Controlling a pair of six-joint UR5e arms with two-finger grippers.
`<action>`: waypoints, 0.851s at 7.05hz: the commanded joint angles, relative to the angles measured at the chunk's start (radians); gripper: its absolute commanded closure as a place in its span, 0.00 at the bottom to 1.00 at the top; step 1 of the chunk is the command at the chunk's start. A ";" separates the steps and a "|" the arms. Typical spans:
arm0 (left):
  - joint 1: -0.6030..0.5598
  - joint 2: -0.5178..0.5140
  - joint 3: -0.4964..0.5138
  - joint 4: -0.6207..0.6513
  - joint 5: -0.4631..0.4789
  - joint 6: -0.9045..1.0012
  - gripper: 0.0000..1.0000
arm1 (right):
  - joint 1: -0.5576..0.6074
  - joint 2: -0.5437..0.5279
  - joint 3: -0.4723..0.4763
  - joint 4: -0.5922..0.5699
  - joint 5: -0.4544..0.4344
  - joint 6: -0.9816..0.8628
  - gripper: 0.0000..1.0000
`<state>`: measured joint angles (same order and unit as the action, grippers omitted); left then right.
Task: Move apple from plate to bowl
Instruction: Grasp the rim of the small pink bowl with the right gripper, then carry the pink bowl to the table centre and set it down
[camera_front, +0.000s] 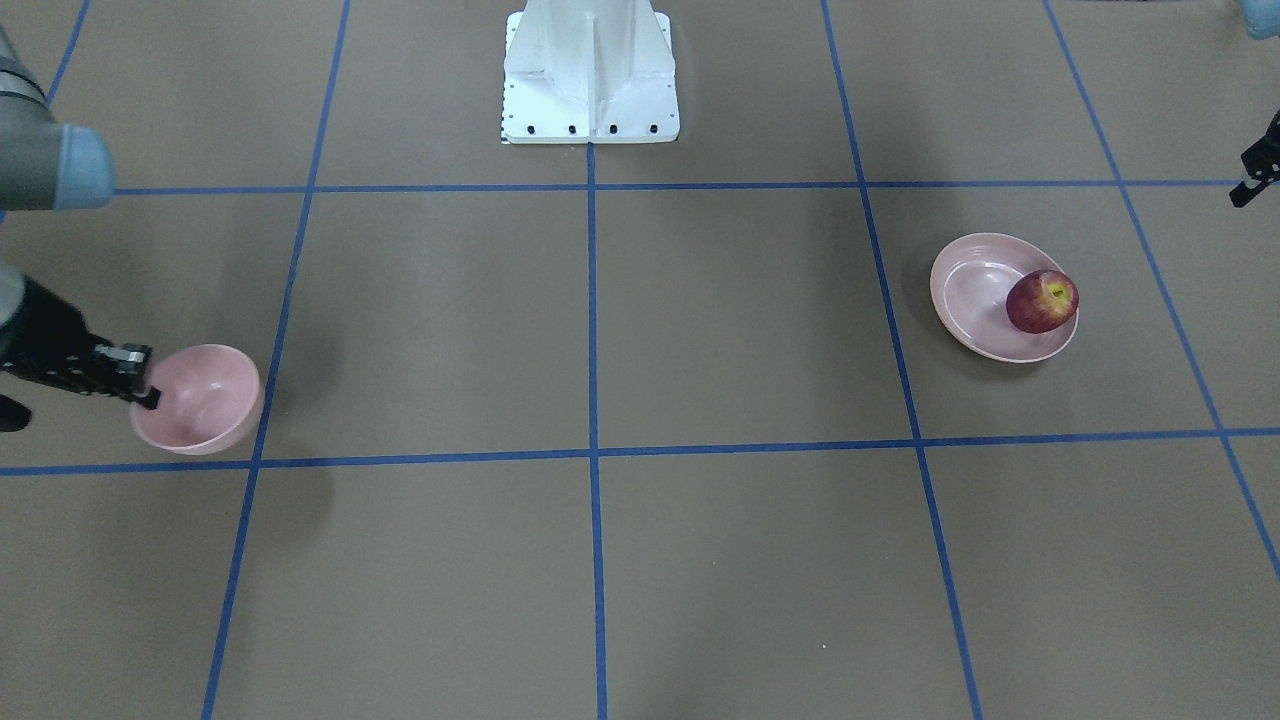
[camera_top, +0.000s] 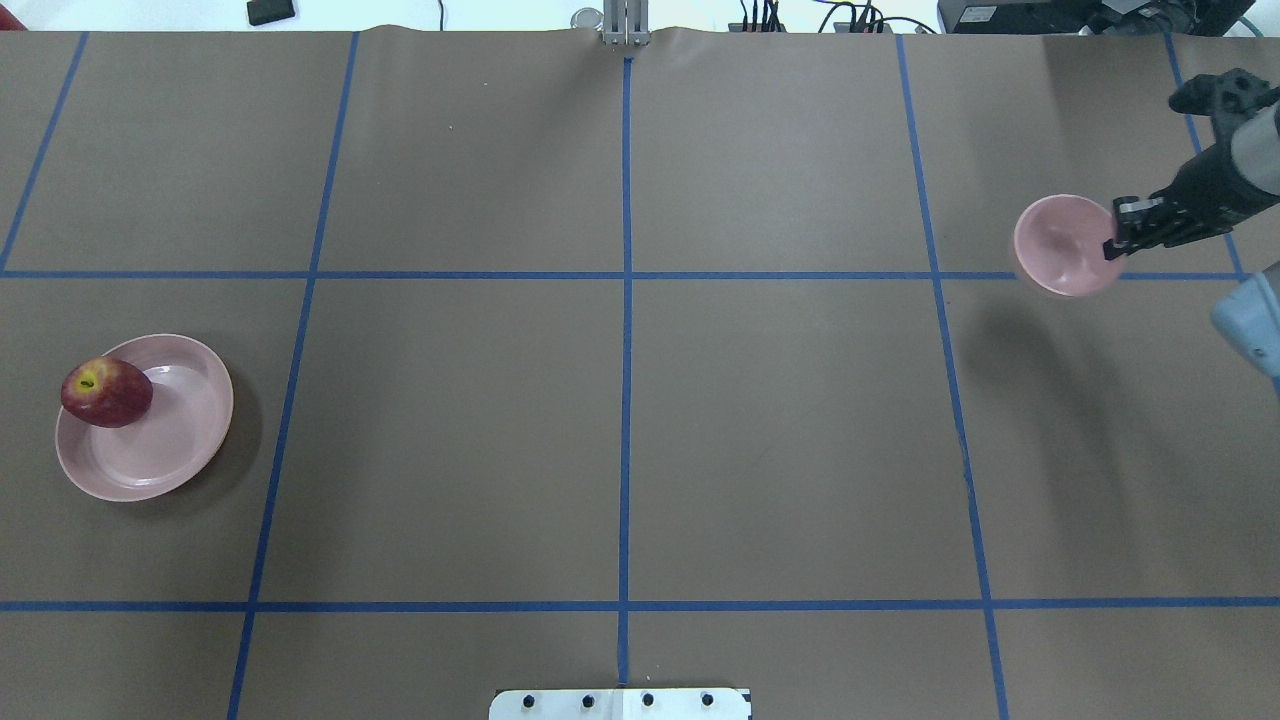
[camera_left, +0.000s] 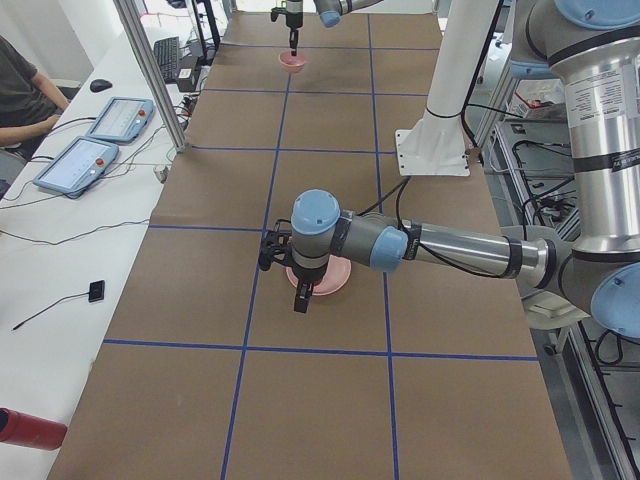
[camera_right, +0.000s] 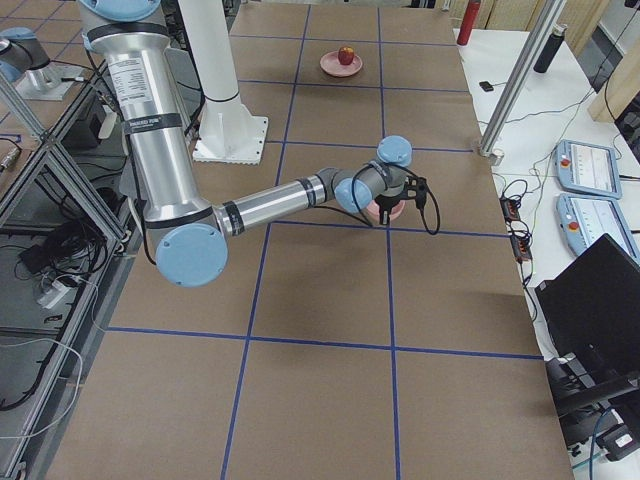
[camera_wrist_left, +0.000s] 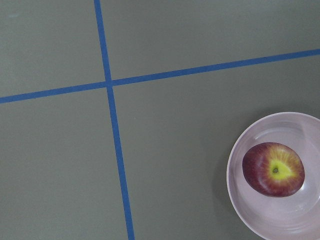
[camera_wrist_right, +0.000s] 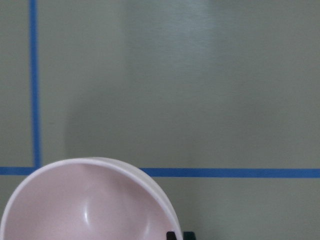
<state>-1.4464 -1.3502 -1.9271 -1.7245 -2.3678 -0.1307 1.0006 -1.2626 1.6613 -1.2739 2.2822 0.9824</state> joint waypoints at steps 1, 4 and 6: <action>0.001 -0.007 0.010 0.000 0.002 0.000 0.01 | -0.220 0.271 -0.018 -0.137 -0.094 0.365 1.00; 0.001 -0.009 0.010 0.000 0.007 0.000 0.02 | -0.297 0.483 -0.250 -0.113 -0.176 0.527 1.00; 0.001 -0.009 0.008 0.000 0.007 0.002 0.02 | -0.313 0.485 -0.281 -0.064 -0.190 0.530 1.00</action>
<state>-1.4453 -1.3591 -1.9183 -1.7242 -2.3622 -0.1299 0.6992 -0.7803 1.4006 -1.3756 2.1011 1.5058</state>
